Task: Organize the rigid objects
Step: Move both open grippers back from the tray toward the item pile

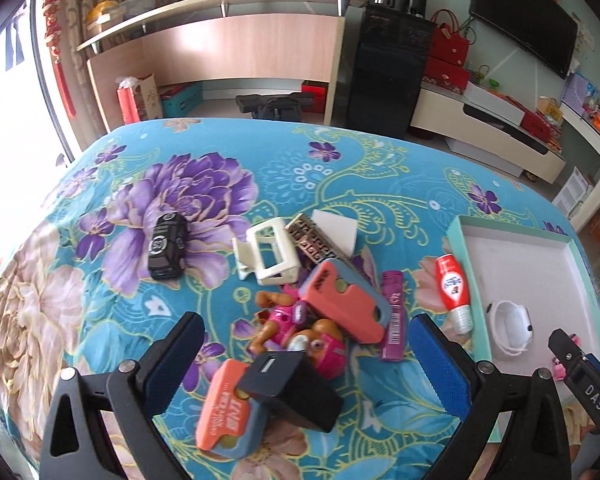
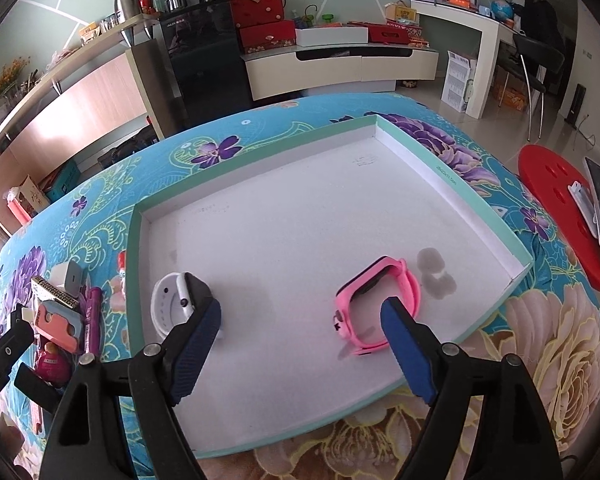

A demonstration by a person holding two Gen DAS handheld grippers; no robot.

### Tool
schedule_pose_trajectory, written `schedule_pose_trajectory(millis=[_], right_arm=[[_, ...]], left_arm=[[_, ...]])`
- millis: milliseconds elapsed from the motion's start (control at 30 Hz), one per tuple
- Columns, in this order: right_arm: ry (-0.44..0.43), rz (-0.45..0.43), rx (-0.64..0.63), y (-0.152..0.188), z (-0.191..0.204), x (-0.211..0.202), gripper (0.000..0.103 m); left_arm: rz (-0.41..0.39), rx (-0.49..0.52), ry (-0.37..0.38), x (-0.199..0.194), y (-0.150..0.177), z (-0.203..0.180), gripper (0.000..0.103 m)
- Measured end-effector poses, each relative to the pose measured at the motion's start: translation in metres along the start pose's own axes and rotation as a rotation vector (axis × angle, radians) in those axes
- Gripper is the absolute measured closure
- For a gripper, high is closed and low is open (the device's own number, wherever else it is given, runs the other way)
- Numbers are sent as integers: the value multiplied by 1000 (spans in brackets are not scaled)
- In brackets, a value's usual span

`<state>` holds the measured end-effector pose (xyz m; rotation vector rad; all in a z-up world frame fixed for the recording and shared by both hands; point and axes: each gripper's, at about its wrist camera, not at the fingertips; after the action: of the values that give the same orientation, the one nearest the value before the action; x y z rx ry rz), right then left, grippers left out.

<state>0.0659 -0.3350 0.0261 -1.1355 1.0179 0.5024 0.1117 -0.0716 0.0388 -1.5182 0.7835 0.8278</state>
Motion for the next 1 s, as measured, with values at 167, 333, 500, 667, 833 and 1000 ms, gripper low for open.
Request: schedule_pose_trajectory(millis=[167,333,500,667,833,1000], right_arm=[[-52,-8,-50,3,29,-5,9],[-136,6,-104,8,62,-9,9],[-163,11,-168,17,92,-11,9],[-191,21,-205,23,112,-11,9],[-212,31,-221,28,126,-9,9],[-247,32,-220,30,133,-10,9]], left_arm=[[-9,-64,-59,-4,2,31,0],[-11,-111,-101,-7,4,59,0],[-14,-154,-137,-10,5,84,0],[-17,-186,-166,-12,7,105,0],[-9,-212,-184,-11,10,122,0],[-7,-247,-175,-10,12,135,0]])
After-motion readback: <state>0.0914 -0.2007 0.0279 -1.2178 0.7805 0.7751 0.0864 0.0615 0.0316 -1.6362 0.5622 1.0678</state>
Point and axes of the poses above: each gripper's, at about its wrist camera, not at the fingertips, and x roughly the way its jaws point, z to its left, y to its underside, and after that the axes turned 5 degrees about z, right-handed
